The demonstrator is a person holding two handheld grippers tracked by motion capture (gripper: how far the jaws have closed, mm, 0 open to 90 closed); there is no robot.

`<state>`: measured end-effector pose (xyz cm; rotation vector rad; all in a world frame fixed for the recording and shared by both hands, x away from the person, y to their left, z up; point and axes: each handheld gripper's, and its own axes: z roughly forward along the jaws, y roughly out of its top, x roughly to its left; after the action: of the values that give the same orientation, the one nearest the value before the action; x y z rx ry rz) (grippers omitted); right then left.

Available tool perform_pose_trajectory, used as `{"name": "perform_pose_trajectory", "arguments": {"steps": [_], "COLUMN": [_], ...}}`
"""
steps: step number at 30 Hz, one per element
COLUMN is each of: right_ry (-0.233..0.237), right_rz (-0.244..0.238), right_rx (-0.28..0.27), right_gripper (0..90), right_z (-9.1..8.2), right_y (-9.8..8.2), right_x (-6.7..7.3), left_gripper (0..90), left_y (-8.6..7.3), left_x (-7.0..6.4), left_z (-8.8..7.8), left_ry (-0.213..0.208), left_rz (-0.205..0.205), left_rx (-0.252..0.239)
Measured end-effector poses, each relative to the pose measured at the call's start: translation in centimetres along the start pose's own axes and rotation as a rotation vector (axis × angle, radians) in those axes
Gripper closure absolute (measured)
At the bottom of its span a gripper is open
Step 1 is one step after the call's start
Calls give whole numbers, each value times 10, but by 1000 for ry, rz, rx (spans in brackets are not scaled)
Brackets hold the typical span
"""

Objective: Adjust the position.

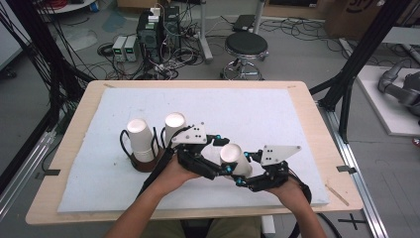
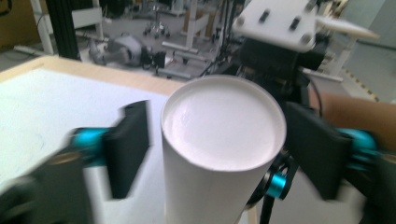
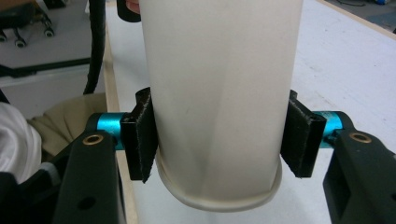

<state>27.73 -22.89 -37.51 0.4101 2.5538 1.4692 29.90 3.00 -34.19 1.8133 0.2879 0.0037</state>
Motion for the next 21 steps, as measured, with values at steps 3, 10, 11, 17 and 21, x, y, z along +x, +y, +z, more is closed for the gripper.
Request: {"name": "perform_pose_trajectory", "arguments": {"steps": [3,10,11,17,21], "right_ry": [-3,-19,-19,2,31], "right_rz": [-21,-96,-96,-172,-201], "right_rx": [38,169,169,310,376], "right_gripper": [389,387,387,381,379], "right_z": [-3,-6,-6,-2,1], "right_y": [3,16,16,32,38], "right_x": [1,-1,-1,-3,-4], "left_gripper": [145,145,145,146,149], "left_y": [-2,-4,-4,-5,-5], "left_x": [1,1,1,2,1], "left_z": [-3,-3,-2,0,2], "left_ry": [-7,-19,-17,-18,-38], "left_rz": [-4,7,14,34,53], "left_rx": [-1,48,53,108,133]}}
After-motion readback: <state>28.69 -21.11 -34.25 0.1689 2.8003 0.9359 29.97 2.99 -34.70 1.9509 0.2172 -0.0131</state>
